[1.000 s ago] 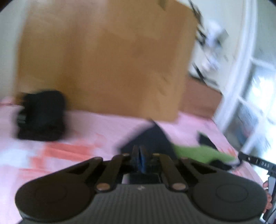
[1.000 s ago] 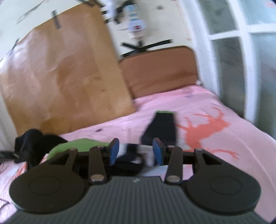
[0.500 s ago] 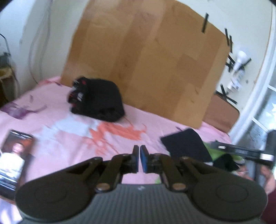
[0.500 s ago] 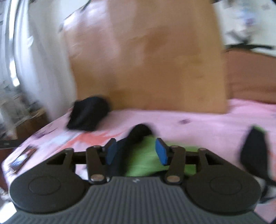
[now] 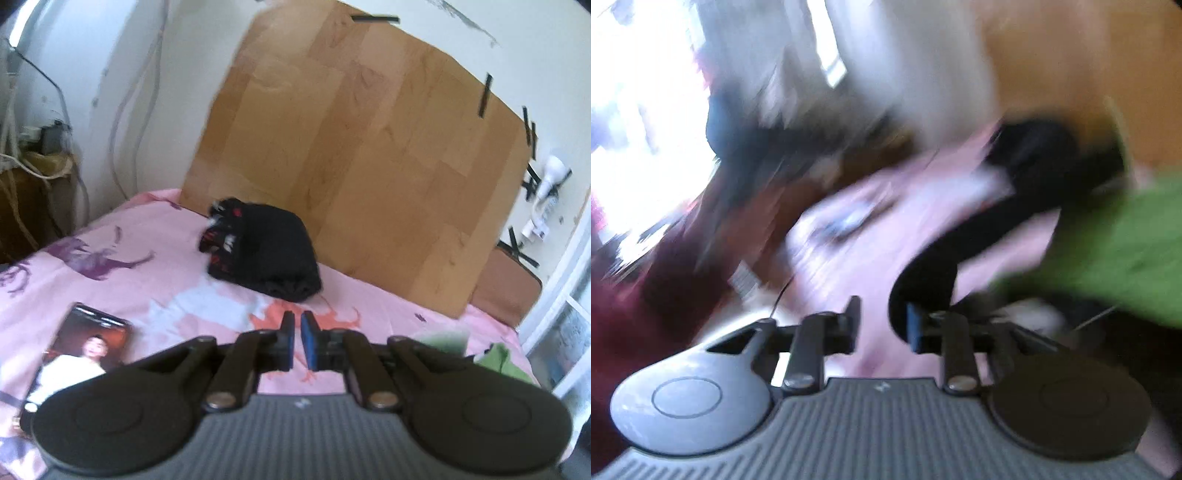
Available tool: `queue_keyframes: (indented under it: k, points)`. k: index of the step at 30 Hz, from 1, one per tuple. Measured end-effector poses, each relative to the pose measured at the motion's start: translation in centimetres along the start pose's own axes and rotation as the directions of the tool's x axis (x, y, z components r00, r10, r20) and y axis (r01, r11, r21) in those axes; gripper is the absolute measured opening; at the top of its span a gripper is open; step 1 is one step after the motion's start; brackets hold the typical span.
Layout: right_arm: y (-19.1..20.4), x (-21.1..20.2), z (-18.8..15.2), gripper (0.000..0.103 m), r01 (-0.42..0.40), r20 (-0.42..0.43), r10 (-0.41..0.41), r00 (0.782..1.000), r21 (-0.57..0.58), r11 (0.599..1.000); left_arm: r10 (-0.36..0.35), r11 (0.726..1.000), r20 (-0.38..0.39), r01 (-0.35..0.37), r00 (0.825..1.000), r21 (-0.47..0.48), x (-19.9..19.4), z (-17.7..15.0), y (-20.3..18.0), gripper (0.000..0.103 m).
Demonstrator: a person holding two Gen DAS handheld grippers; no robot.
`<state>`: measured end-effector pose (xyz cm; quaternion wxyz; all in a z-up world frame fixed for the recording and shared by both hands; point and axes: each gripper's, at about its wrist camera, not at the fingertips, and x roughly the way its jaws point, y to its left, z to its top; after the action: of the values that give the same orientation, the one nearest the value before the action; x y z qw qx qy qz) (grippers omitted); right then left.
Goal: Fold small clothes
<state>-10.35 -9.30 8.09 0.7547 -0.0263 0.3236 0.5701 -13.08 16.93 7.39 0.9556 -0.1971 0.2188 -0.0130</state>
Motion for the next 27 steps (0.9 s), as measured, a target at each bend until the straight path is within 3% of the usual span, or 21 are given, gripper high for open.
queue_keyframes:
  k: [2,4,5,7,8,10,13,15,16,17,21,23,25,27]
  points:
    - [0.4,0.7,-2.0,0.036,0.045,-0.086,-0.046,0.995,-0.018,0.999,-0.033,0.999,-0.035,0.034,0.999,0.039,1.4,-0.5,-1.4,0.009]
    - [0.0,-0.2,-3.2,0.036,0.107,-0.092,-0.105,0.990,0.016,0.994,-0.065,0.993,-0.068,0.071,0.996,0.090,2.8,-1.2,-3.4,0.022]
    - [-0.2,-1.4,-3.4,0.036,0.118,-0.062,-0.115,0.991,0.047,0.992,-0.084,0.989,-0.085,0.094,0.993,0.114,3.5,-1.5,-4.2,0.027]
    - [-0.4,-4.7,-3.2,0.036,0.145,0.036,-0.148,0.988,0.085,0.986,-0.121,0.976,-0.110,0.139,0.986,0.168,4.9,-2.2,-5.9,0.057]
    - [-0.4,-6.2,-2.9,0.038,0.166,0.081,-0.173,0.981,0.089,0.982,-0.137,0.968,-0.117,0.158,0.984,0.196,5.6,-2.6,-6.6,0.062]
    - [-0.4,-9.5,-2.2,0.048,0.237,0.188,-0.252,0.949,0.098,0.967,-0.167,0.952,-0.150,0.199,0.975,0.232,7.1,-3.3,-7.6,0.090]
    - [-1.5,-13.3,-1.0,0.069,0.371,0.302,-0.396,0.867,0.139,0.918,-0.202,0.935,-0.218,0.254,0.955,0.249,9.5,-4.8,-8.1,0.095]
    - [-2.9,-14.4,0.0,0.087,0.432,0.329,-0.467,0.821,0.178,0.884,-0.208,0.927,-0.258,0.274,0.944,0.256,10.2,-5.8,-8.2,0.095]
    - [-4.0,-15.0,0.3,0.088,0.450,0.330,-0.490,0.807,0.193,0.872,-0.226,0.919,-0.277,0.299,0.934,0.258,10.2,-6.4,-8.1,0.096]
    - [-5.7,-14.3,1.3,0.088,0.456,0.323,-0.498,0.805,0.200,0.867,-0.240,0.911,-0.289,0.318,0.927,0.263,10.2,-6.9,-8.1,0.097]
    - [-9.6,-12.9,3.7,0.091,0.389,0.234,-0.425,0.874,0.185,0.902,-0.263,0.888,-0.329,0.360,0.907,0.285,9.7,-8.9,-8.0,0.103]
    - [-10.2,-10.9,5.1,0.091,0.387,0.194,-0.410,0.891,0.146,0.910,-0.244,0.893,-0.354,0.352,0.903,0.281,10.0,-9.7,-7.7,0.101]
    - [-10.8,-9.3,6.0,0.091,0.374,0.128,-0.385,0.914,0.100,0.922,-0.227,0.903,-0.371,0.338,0.900,0.266,10.6,-10.4,-7.4,0.081]
    - [-11.9,-8.3,5.7,0.088,0.346,0.053,-0.352,0.934,0.097,0.933,-0.203,0.903,-0.345,0.312,0.916,0.296,10.3,-10.6,-7.7,0.051]
